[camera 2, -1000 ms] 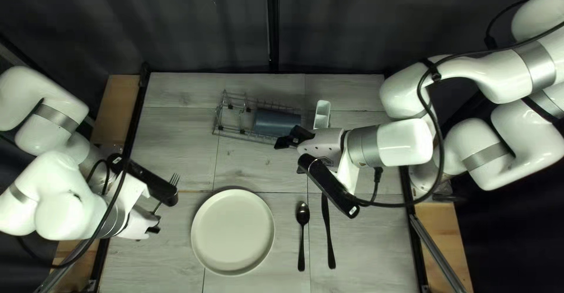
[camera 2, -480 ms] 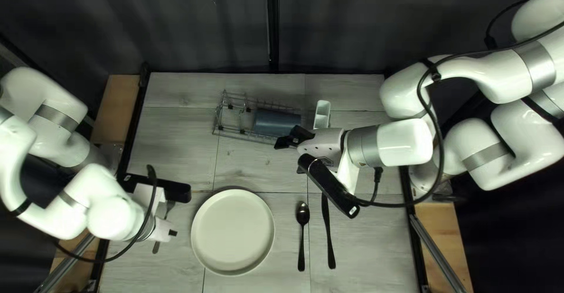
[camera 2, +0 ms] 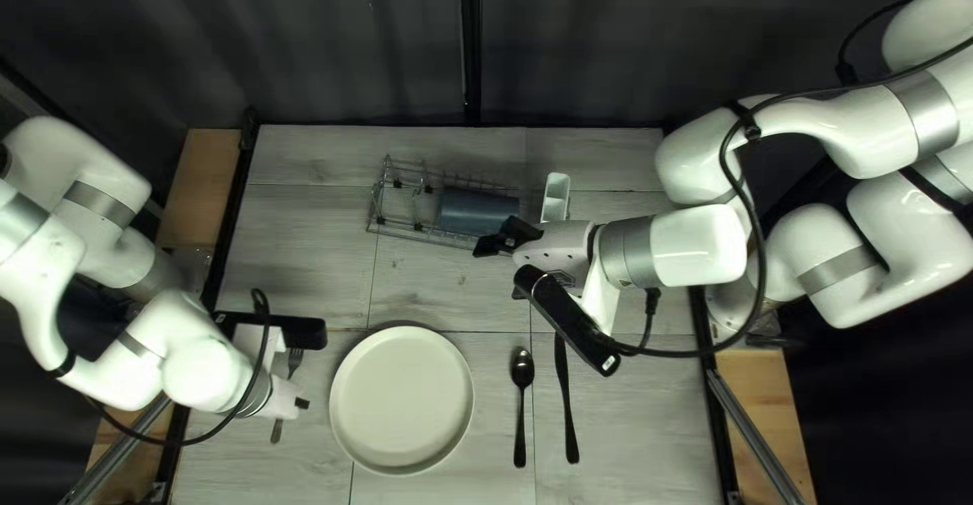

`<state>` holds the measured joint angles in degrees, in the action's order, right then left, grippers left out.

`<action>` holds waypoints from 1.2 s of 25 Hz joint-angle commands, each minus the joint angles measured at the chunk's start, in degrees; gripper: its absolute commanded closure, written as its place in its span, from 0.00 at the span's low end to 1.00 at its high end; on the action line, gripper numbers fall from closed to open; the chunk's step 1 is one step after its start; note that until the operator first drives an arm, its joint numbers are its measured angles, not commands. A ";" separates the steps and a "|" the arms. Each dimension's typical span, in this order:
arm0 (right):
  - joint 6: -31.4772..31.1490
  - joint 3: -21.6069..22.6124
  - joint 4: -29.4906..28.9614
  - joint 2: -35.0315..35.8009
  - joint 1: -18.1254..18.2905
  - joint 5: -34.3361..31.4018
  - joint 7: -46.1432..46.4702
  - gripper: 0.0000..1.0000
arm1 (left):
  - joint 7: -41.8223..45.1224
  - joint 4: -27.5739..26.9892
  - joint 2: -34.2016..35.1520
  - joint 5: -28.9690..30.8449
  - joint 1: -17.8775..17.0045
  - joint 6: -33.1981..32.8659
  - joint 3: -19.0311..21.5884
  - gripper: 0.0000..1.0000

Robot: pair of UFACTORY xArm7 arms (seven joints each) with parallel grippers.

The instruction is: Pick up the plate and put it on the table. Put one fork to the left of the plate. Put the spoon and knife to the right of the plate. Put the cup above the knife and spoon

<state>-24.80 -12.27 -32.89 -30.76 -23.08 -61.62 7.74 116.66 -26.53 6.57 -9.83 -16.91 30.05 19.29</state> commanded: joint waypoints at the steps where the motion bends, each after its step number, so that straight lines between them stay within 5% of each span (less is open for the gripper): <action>1: 0.00 0.00 0.00 0.00 0.00 0.00 0.00 0.00 | -3.04 1.40 -4.31 -3.02 -0.39 -6.63 0.09 1.00; 11: 0.00 0.00 0.00 0.00 0.00 0.00 0.00 0.00 | -7.93 2.06 -5.65 -5.72 0.11 -9.04 -0.49 1.00; 17: 0.00 0.00 0.00 0.00 0.00 0.00 0.00 0.00 | -10.52 2.73 -5.36 -7.06 0.43 -9.57 -0.97 0.86; 19: 0.00 0.00 0.00 0.00 0.00 0.00 0.00 0.00 | -11.64 3.08 -5.17 -7.89 0.47 -9.81 -1.11 0.23; 20: 0.00 0.00 0.00 0.00 0.00 0.00 0.00 0.00 | -12.16 3.20 -5.18 -8.27 0.49 -10.03 -1.18 0.04; 24: 0.00 0.00 0.00 0.00 0.00 0.00 0.00 0.00 | -12.22 3.03 -4.36 -8.18 0.54 -9.30 -1.23 0.00; 30: 0.00 0.00 0.00 0.00 0.00 0.00 0.00 0.00 | -10.23 1.84 5.50 -4.14 1.88 2.28 -1.49 0.00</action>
<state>-24.80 -12.27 -32.89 -30.76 -23.08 -61.62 7.74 105.91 -24.03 7.13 -15.89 -15.80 26.68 18.05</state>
